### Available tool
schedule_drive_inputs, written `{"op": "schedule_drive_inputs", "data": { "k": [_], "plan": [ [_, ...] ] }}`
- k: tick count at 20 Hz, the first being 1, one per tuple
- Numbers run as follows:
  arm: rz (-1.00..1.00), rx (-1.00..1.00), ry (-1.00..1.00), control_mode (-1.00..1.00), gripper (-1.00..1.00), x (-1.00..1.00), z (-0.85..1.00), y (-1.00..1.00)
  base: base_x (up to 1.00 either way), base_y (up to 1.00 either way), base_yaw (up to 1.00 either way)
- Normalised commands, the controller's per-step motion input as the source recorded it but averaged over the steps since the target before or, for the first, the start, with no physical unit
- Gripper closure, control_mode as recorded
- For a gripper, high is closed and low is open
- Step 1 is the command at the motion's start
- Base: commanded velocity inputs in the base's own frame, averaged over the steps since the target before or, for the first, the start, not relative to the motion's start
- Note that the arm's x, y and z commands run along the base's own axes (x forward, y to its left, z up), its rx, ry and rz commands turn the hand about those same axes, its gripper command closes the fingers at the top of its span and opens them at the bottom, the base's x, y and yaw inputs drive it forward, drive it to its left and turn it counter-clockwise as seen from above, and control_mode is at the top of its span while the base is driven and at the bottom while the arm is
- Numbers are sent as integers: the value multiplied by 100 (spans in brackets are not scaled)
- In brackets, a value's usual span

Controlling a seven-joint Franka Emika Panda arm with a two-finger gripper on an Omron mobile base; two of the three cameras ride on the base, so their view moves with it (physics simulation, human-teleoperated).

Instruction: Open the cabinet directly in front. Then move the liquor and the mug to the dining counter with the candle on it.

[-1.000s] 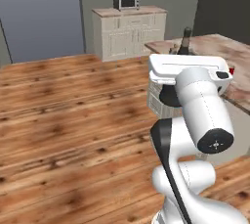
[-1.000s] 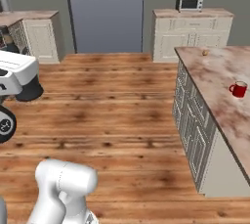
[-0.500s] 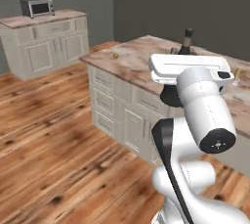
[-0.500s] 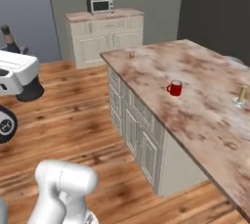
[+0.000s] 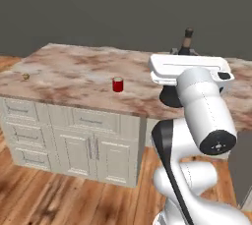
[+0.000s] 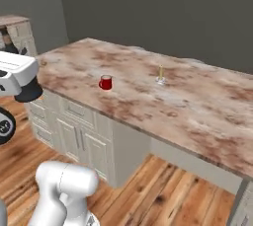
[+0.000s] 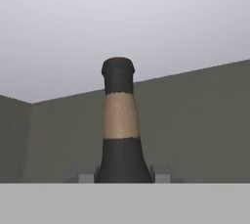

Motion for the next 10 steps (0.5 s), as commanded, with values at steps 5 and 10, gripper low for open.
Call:
{"op": "schedule_drive_inputs", "data": {
  "k": [5,10],
  "plan": [
    [0,0,0,100,100,0,0,0,0,-12,-89],
    [0,0,0,100,100,0,0,0,16,-3,-43]
  ]
}}
